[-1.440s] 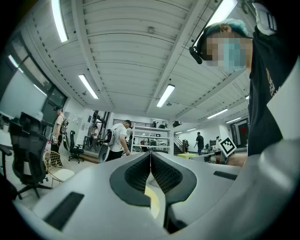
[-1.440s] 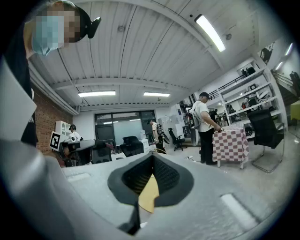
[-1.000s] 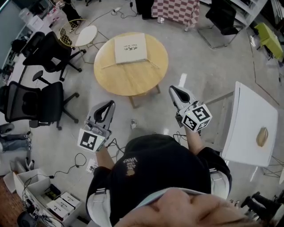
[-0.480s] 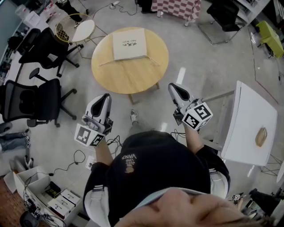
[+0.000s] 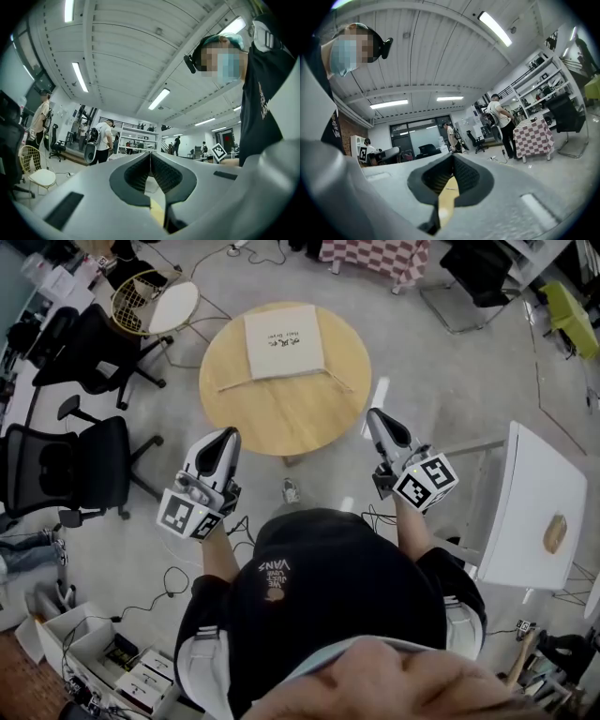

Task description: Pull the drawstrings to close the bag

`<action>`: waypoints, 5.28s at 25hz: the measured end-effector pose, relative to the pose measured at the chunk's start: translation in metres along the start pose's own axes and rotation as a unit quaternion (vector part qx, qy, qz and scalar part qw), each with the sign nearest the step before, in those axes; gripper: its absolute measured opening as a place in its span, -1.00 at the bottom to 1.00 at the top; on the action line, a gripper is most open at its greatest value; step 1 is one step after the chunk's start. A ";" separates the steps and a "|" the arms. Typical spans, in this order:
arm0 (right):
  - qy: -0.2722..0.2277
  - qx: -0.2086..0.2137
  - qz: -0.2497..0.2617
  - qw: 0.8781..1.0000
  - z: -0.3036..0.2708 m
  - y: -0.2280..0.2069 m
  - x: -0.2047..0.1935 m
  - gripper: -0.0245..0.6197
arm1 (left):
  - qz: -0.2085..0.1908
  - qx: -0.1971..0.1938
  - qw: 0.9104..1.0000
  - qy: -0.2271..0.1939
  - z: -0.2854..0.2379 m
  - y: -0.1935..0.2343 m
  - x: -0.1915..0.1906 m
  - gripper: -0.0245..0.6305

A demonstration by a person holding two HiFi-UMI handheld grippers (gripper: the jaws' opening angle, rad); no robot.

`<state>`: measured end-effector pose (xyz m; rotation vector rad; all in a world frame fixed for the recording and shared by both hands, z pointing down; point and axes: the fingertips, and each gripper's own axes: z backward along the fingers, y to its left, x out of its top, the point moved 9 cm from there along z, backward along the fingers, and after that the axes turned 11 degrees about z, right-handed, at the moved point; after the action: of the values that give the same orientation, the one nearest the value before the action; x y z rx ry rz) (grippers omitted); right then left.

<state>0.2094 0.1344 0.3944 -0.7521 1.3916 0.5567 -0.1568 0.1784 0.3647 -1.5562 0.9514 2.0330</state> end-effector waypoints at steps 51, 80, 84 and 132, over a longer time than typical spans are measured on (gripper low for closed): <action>0.022 -0.047 0.010 0.999 -0.208 -0.123 -0.007 -0.93 | 0.037 0.035 0.998 0.022 -0.122 0.215 -0.005 -0.91; 0.197 0.001 0.055 0.979 -0.261 -0.179 -0.134 -0.93 | 0.032 0.099 0.994 0.037 -0.144 0.233 -0.022 -0.91; 0.228 0.013 0.057 0.972 -0.264 -0.182 -0.153 -0.92 | 0.036 0.106 0.993 0.039 -0.144 0.235 -0.029 -0.91; 0.406 0.133 0.150 0.892 -0.283 -0.193 -0.259 -0.80 | 0.070 0.121 0.981 0.134 -0.147 0.265 -0.112 -0.91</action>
<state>0.1357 -0.1832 0.6738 -0.5596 2.3396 0.2653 -0.2041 -0.1006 0.5212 -1.6930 1.3894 1.7412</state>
